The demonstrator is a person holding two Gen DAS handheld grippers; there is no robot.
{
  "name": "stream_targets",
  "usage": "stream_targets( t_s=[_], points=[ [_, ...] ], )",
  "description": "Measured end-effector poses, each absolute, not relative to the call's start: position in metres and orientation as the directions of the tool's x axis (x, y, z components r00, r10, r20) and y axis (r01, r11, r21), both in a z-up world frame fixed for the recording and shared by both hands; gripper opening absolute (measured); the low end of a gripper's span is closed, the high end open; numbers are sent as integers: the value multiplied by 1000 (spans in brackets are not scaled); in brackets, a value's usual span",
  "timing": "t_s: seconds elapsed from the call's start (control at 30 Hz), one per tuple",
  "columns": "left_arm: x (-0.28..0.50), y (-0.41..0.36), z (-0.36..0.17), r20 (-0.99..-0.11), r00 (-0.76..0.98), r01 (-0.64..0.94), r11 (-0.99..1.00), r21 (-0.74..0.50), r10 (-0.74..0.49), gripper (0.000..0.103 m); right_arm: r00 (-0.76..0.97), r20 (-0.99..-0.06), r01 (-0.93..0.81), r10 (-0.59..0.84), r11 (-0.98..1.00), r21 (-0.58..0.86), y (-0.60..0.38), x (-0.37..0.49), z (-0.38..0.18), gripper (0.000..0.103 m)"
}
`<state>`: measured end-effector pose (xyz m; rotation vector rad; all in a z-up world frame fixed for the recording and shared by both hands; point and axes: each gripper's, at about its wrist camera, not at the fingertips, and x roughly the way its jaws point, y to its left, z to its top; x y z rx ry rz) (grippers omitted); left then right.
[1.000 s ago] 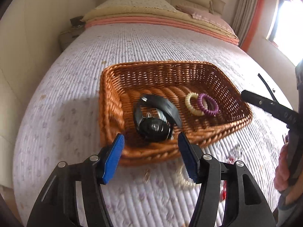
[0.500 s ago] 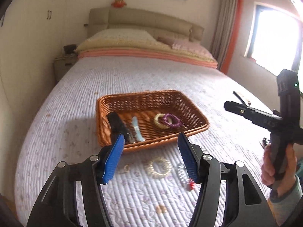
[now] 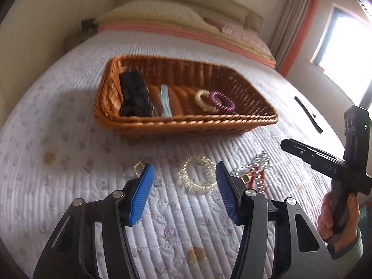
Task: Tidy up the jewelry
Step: 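Grasp the clear beaded bracelet with the left tool while the right tool grasps the silver chain bracelet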
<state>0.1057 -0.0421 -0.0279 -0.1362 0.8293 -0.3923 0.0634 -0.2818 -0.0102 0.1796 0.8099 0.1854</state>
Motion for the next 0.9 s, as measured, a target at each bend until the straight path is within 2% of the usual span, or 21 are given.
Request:
stream_targets(
  t_s=[0.17, 0.3, 0.43, 0.5, 0.63, 0.77, 0.83, 0.9],
  points=[
    [132, -53, -49, -748, 587, 238, 949, -207, -310, 46, 630, -726, -87, 275, 954, 286, -281, 73, -33, 39],
    [142, -65, -58, -775, 584, 214, 967, -137, -239, 41, 617, -743, -88, 260, 961, 263, -271, 76, -40, 39],
    [143, -74, -60, -784, 589, 215, 973, -80, -195, 41, 602, -766, -81, 224, 972, 221, -263, 79, -45, 37],
    [144, -76, -62, -787, 589, 216, 974, -63, -182, 41, 601, -774, -72, 200, 978, 196, -259, 79, -46, 22],
    [144, -79, -63, -789, 593, 217, 975, -38, -163, 41, 601, -777, -78, 185, 982, 173, -253, 78, -50, 16],
    [141, -78, -62, -786, 600, 213, 977, -23, -149, 26, 612, -768, -84, 189, 981, 174, -254, 73, -52, 14],
    [139, -77, -61, -783, 604, 217, 976, -15, -146, 10, 619, -757, -93, 208, 977, 193, -256, 70, -51, 14],
    [136, -76, -60, -778, 609, 218, 976, -19, -151, 8, 627, -748, -93, 218, 974, 206, -259, 64, -49, 14]
  ],
)
